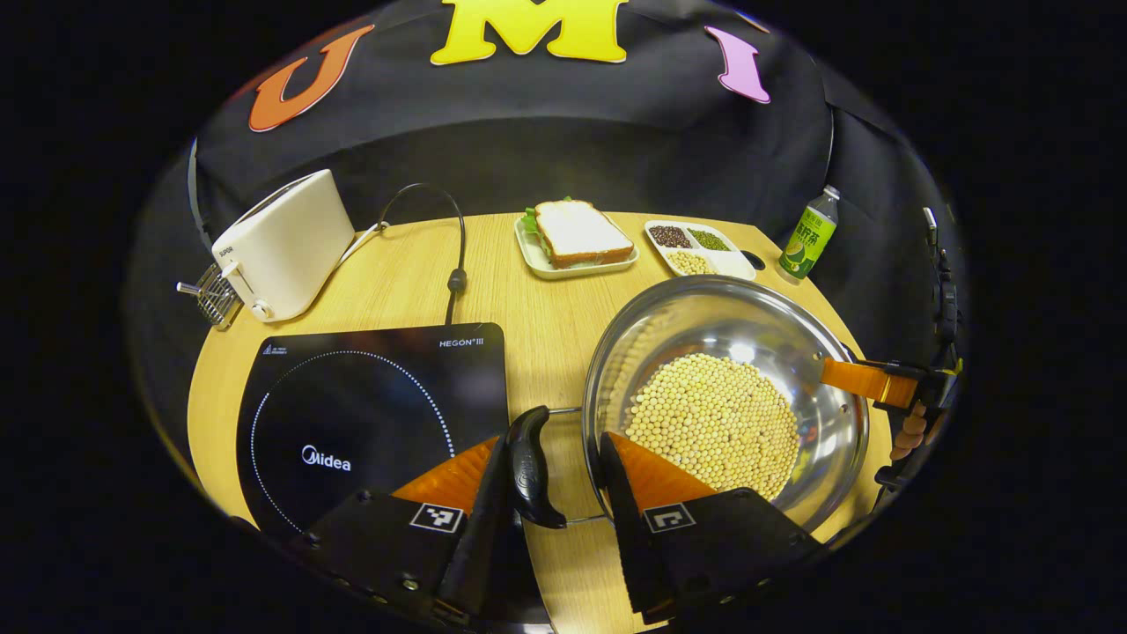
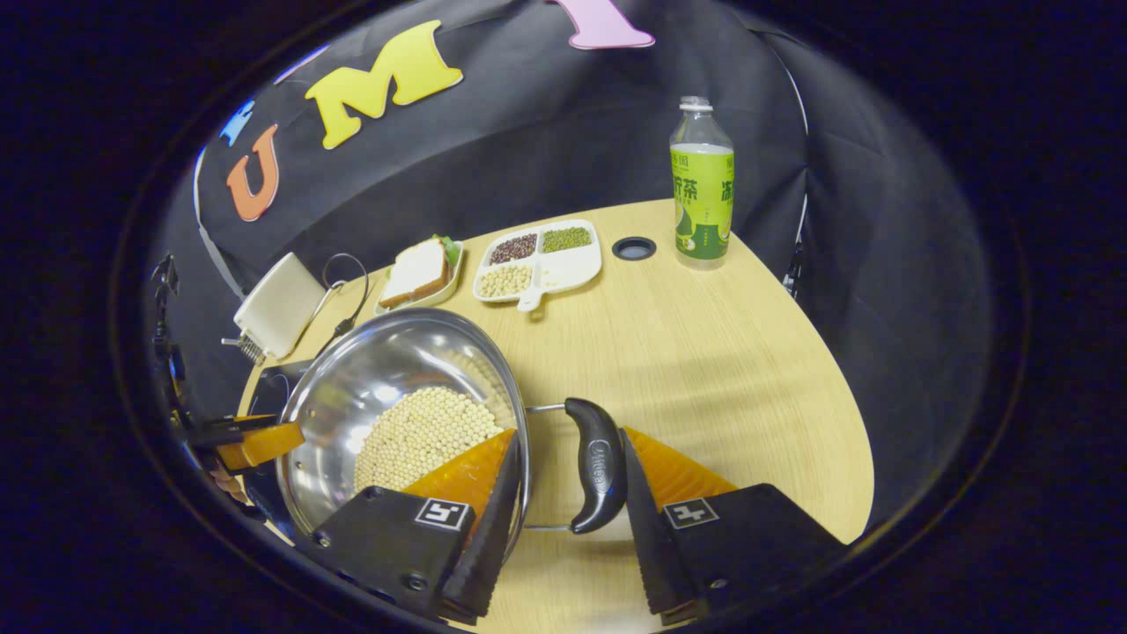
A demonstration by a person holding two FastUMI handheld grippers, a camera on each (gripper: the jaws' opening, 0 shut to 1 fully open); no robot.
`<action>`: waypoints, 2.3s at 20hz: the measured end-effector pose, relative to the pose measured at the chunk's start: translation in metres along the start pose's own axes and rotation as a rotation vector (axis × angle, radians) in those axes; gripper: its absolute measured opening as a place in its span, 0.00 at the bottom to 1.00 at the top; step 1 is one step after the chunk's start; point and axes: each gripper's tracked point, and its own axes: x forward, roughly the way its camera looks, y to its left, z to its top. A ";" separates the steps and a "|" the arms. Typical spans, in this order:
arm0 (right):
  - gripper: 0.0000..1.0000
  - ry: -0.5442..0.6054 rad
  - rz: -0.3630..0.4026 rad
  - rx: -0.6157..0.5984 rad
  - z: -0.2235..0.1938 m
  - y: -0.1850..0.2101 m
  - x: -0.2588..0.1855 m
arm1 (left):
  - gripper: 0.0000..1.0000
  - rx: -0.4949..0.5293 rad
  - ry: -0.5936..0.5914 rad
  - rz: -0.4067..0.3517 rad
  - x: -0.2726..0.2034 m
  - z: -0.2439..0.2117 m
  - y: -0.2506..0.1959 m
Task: First push the handle of the pot to place it horizontally, then grasp the pot with both hands and set it on the induction cooktop.
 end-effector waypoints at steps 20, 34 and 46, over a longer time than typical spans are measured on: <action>0.56 -0.111 0.052 -0.078 -0.009 0.142 -0.125 | 0.56 -0.034 -0.172 0.010 -0.139 -0.003 0.092; 0.56 -0.064 0.105 -0.164 -0.030 0.318 -0.034 | 0.56 -0.238 -0.170 0.056 -0.118 -0.028 0.267; 0.56 -0.053 0.161 -0.101 -0.008 0.324 0.013 | 0.56 -0.143 -0.202 0.089 -0.097 -0.002 0.288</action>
